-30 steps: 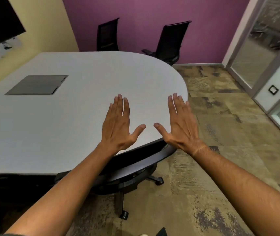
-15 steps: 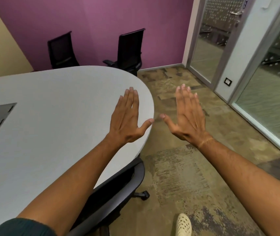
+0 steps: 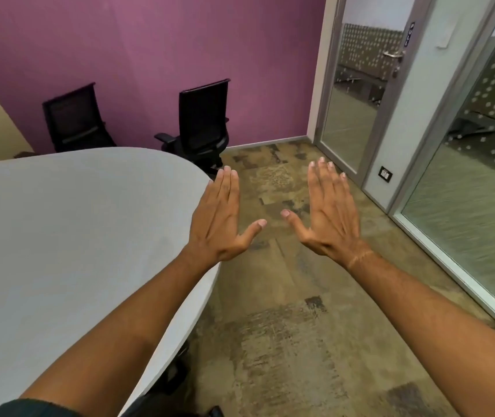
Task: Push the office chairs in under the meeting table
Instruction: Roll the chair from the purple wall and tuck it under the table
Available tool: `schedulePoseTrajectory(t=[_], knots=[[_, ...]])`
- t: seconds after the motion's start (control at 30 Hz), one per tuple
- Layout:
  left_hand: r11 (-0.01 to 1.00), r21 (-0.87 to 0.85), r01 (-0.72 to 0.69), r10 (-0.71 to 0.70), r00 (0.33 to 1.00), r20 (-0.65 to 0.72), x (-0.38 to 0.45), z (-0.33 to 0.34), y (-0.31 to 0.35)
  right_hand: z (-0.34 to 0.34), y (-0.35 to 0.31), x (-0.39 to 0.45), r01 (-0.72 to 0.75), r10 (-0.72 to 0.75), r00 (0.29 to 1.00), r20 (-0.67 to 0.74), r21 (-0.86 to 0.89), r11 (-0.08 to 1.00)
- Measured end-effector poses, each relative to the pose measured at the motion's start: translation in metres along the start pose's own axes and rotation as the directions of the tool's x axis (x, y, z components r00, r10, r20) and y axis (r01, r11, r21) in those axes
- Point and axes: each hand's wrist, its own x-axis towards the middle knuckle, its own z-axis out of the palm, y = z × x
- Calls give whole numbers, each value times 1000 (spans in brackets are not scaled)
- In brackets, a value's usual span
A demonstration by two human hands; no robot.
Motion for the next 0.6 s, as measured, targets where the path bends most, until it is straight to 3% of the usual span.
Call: schedulePoseTrajectory(t=[0.3,0.6], knots=[[999,34,18,-17,999,-37,129,68,-11,64,83,100,27,-27,1000,-8,11,1000],[997,36,65,-64,997,-38,283,157,-68,160,160,246,46,-46,998,42,2,999]])
